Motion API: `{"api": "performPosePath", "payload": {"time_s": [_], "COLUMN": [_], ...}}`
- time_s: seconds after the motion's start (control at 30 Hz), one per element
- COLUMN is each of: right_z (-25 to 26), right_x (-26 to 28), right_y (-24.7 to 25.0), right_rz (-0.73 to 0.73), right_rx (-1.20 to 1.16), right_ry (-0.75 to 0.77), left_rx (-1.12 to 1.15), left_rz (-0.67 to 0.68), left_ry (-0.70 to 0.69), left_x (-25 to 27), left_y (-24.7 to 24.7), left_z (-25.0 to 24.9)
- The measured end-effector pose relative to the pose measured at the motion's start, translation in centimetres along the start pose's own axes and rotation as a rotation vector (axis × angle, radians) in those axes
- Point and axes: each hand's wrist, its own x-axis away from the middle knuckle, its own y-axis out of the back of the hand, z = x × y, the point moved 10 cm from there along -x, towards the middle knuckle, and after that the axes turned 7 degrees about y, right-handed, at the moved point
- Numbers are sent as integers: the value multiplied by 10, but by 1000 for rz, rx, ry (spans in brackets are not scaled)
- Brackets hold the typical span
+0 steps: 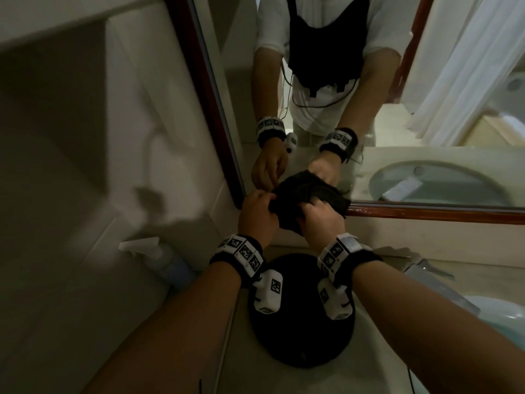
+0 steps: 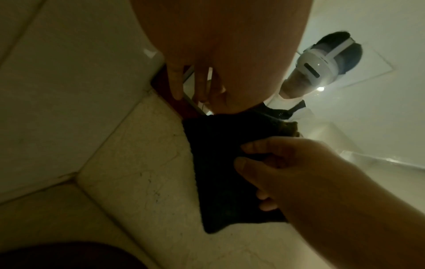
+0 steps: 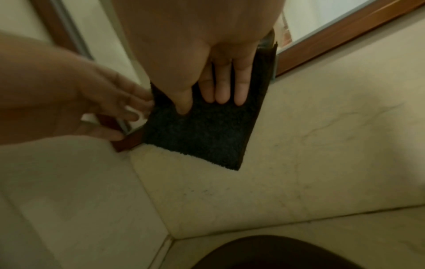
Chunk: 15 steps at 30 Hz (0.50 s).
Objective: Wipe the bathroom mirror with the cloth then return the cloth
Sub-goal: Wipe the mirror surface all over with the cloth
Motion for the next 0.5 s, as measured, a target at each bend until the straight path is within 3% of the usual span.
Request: {"api": "performPosePath", "payload": {"time_s": [0.17,0.37,0.5], "right_z": [-52,-138,-148], "right_x": [21,54,59], "right_y": [22,59,67], "right_rz": [18,82,80], "right_rx": [-46,25,80], "right_ry": [-87,-315,-372], "left_rx": [-212,-392,-590], "left_rz": [119,53,79], "left_ry": [-53,-72,-40], "left_x": [0,-11,-20], "left_y": [-21,-22,-25], "left_z": [1,-9,-12]}}
